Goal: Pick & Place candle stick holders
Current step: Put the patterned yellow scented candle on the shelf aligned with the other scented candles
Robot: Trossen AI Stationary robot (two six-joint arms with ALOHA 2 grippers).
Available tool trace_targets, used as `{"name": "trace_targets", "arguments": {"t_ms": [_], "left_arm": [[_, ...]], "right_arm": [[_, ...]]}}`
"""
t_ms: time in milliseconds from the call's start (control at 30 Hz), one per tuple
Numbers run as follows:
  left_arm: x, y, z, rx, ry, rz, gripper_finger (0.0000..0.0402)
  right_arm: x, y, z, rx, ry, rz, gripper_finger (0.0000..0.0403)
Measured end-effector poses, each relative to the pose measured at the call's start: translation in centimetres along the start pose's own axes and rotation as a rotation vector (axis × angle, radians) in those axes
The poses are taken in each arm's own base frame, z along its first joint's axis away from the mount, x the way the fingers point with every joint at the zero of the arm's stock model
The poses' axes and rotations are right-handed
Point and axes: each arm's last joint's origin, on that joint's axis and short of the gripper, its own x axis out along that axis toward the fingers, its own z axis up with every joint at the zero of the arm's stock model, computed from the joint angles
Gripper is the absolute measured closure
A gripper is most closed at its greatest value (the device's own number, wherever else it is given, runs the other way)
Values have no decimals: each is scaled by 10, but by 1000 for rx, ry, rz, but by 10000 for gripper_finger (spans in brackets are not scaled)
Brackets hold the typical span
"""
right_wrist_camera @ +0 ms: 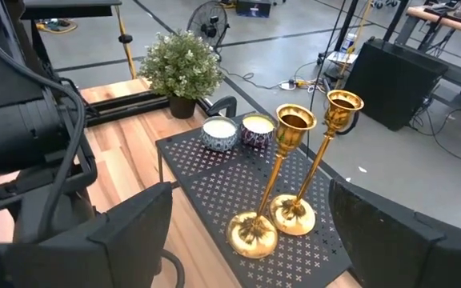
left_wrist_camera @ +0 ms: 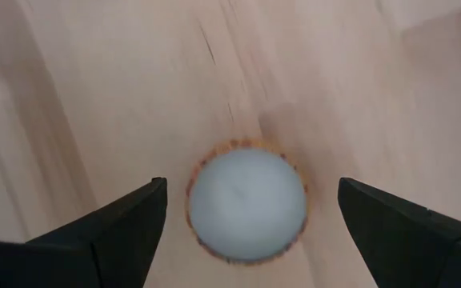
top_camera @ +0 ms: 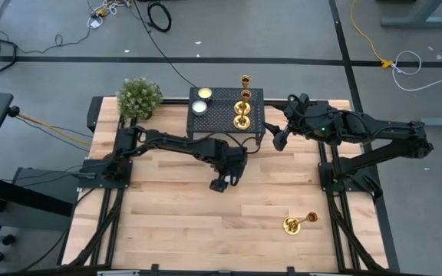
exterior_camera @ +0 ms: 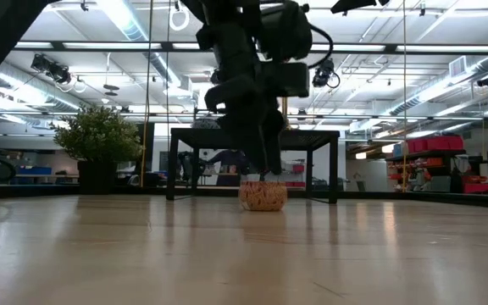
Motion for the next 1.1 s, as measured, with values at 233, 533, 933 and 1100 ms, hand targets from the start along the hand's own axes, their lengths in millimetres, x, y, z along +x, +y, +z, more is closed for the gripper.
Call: {"name": "trace_targets", "arguments": {"t_ms": [233, 533, 933, 1100], "left_arm": [[8, 1, 1, 16, 1, 12, 32], [24, 1, -2, 16, 32, 1, 32], [36, -1, -8, 30, 88, -11, 35], [36, -1, -9, 30, 95, -13, 57]], "right_arm": [[0, 0, -1, -4, 5, -3, 66], [0, 0, -2, -12, 17, -4, 66], [2, 0, -3, -18, 27, -6, 66], [5, 3, -4, -25, 38, -8, 66]]}}
